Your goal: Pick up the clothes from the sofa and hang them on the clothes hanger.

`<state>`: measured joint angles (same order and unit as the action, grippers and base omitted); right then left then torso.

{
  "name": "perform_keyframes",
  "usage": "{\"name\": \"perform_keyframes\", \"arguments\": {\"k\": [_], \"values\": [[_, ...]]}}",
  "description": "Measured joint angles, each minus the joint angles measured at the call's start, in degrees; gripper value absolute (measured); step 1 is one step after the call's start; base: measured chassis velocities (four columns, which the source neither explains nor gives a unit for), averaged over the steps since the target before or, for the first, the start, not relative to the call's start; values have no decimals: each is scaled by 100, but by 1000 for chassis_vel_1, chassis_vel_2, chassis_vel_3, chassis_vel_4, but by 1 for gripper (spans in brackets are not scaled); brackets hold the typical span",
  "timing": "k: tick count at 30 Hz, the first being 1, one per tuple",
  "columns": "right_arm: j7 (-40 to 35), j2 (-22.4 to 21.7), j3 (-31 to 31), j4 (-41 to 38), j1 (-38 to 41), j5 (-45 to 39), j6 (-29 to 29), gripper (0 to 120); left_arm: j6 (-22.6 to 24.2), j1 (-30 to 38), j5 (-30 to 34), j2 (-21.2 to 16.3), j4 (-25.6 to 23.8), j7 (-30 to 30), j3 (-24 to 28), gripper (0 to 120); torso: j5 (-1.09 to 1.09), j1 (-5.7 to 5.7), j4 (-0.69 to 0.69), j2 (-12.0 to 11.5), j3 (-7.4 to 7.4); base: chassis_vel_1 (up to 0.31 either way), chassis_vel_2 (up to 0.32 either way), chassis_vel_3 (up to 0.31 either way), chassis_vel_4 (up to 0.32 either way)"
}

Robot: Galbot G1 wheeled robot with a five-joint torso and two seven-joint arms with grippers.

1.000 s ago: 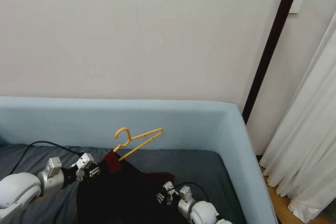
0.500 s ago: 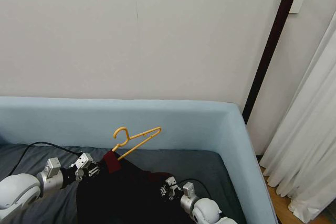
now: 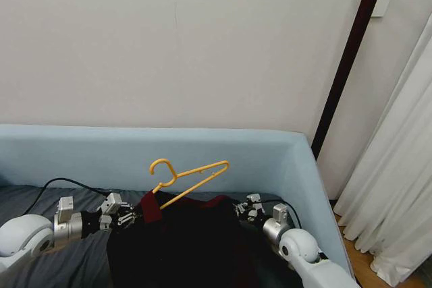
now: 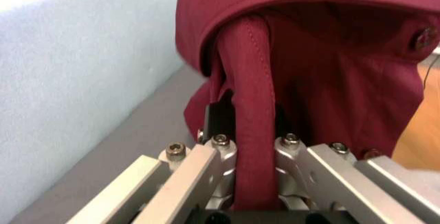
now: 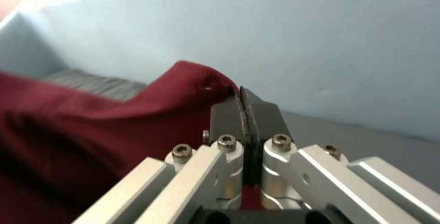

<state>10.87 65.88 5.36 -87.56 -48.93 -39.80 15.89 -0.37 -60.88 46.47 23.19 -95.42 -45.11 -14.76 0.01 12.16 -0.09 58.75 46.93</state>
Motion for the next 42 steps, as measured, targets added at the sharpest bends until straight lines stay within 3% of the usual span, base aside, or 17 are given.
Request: {"name": "perform_keyframes", "arguments": {"k": [9, 17, 25, 36, 42], "values": [[-486, -220, 188, -395, 102, -123, 218, 0, -38, 180, -622, 14, 111, -368, 128, 1, 0, 0, 1, 0, 0, 0, 0, 0, 0], [-584, -350, 338, -864, 168, -160, 179, 0, -27, 359, -933, 23, 59, -91, 333, 1, -1, 0, 0, 0, 0, 0, 0, 0, 0], [-40, -510, 579, -1430, 64, -362, -350, 0, 19, 320, -1058, 29, -16, 137, 318, 1, -1, 0, 0, 0, 0, 0, 0, 0, 0], [979, -758, 478, -2404, -207, -1636, -1479, 0, 96, 114, -1024, 222, -226, 619, 61, 1, -2, 0, 0, 0, -1, 0, 0, 0, 0], [1146, -847, 369, -2645, -417, -1704, -1637, 0, 167, -65, -783, 339, -435, 741, -211, 1, -2, 0, 1, 0, 0, 0, 0, 0, 0]]}}
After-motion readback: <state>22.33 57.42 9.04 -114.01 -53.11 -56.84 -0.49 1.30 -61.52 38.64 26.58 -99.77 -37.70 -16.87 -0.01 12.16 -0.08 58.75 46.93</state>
